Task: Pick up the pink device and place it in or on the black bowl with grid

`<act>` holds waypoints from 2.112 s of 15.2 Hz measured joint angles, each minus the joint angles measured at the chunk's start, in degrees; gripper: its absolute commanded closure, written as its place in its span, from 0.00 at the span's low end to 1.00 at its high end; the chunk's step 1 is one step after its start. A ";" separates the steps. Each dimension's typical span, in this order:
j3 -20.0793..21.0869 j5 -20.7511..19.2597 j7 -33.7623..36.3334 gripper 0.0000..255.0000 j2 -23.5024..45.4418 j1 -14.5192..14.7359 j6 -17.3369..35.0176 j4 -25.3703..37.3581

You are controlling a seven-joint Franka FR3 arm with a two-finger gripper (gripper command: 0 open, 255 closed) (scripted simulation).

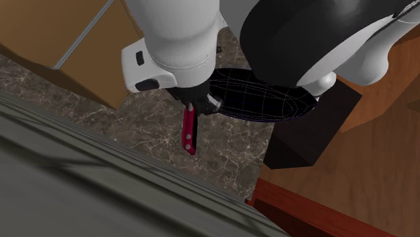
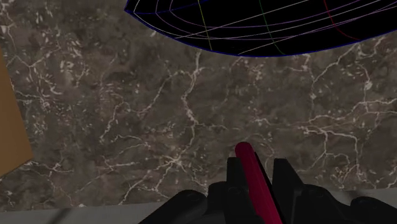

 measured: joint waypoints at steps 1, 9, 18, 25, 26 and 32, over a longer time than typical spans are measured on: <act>-0.10 0.20 -0.18 1.00 0.45 -0.10 -1.13 1.53; 0.11 -1.51 0.34 1.00 -3.51 0.08 -5.28 2.10; 2.82 -9.45 2.60 1.00 -24.65 -1.67 -6.38 -16.40; 4.68 -12.87 2.93 1.00 -37.50 -4.52 -9.65 -25.66; 4.77 -13.01 3.04 1.00 -38.12 -4.66 -9.31 -26.64; 4.34 -13.73 3.36 1.00 -39.80 -5.13 -5.32 -32.31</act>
